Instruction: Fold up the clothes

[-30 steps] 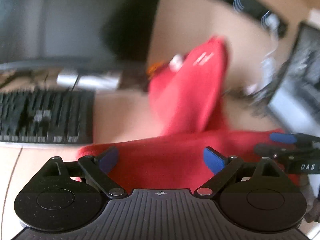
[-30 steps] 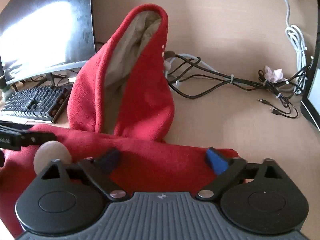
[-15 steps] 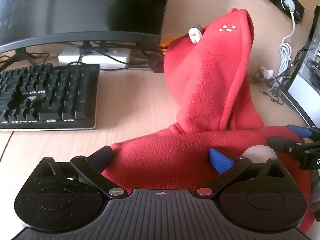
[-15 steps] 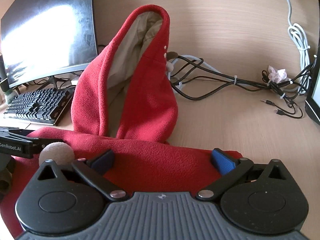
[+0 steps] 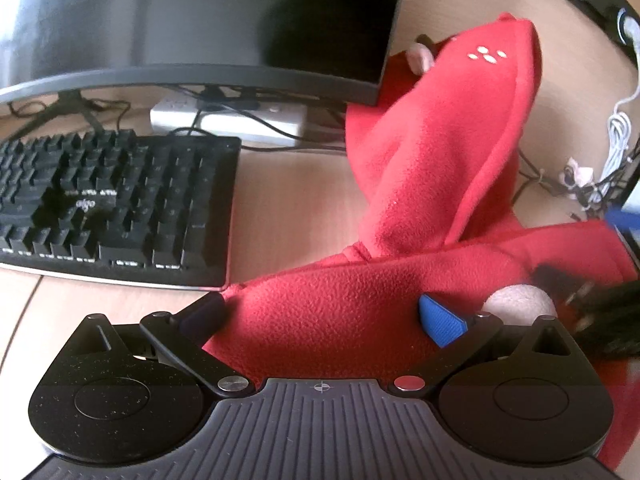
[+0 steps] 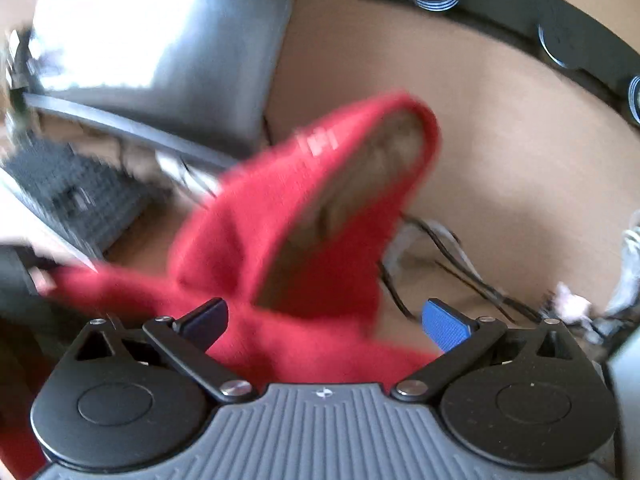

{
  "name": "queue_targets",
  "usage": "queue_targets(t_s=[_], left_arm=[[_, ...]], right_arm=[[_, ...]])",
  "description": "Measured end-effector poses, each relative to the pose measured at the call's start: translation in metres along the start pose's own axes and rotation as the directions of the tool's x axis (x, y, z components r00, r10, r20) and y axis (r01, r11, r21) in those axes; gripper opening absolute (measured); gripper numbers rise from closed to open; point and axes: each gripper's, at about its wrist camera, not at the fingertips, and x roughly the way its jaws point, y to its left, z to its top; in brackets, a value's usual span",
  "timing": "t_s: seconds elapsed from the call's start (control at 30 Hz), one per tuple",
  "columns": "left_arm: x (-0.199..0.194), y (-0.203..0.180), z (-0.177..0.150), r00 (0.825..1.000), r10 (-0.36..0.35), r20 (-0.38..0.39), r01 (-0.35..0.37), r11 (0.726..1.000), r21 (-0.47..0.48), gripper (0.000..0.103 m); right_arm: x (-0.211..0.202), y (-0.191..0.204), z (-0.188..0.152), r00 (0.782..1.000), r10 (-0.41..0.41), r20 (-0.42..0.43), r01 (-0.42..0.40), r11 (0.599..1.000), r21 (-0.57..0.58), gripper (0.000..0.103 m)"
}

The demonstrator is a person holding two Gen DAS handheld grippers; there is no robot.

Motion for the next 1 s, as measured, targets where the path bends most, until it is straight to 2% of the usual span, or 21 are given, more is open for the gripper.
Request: queue_targets(t_s=[0.07,0.13,0.2,0.27,0.37,0.53,1.0], left_arm=[[-0.002,-0.002,-0.003,1.0,0.01,0.016,-0.01,1.0,0.004,0.103],[-0.004,-0.001,-0.006,1.0,0.012,0.027,-0.011,1.0,-0.004,0.103],[-0.006,0.001,-0.009,0.999,0.011,0.041,-0.01,1.0,-0.023,0.103],[-0.007,0.003,-0.011,0.999,0.013,0.043,-0.012,0.999,-0.042,0.103],[-0.007,0.004,-0.012,0.999,0.018,0.041,-0.015,0.998,-0.053,0.103],[-0.007,0.0,-0.012,0.998,0.036,0.047,-0.034,0.999,-0.031,0.103],[-0.006,-0.002,-0.013,0.997,0.055,0.052,-0.054,0.998,-0.014,0.103]], right_arm=[[0.025,0.003,0.001,1.0,0.004,0.007,-0.004,0.999,-0.036,0.103],[0.061,0.009,-0.008,0.997,0.02,-0.068,-0.025,0.997,-0.075,0.103],[0.087,0.005,-0.013,0.981,0.08,-0.174,-0.082,0.997,-0.002,0.103],[0.094,-0.007,-0.011,0.968,0.128,-0.216,-0.111,0.99,0.091,0.103],[0.095,-0.015,-0.014,0.965,0.155,-0.213,-0.127,0.982,0.139,0.103],[0.092,-0.014,-0.016,0.971,0.132,-0.2,-0.105,0.985,0.139,0.103],[0.094,-0.022,-0.017,0.973,0.15,-0.176,-0.121,0.978,0.17,0.103]])
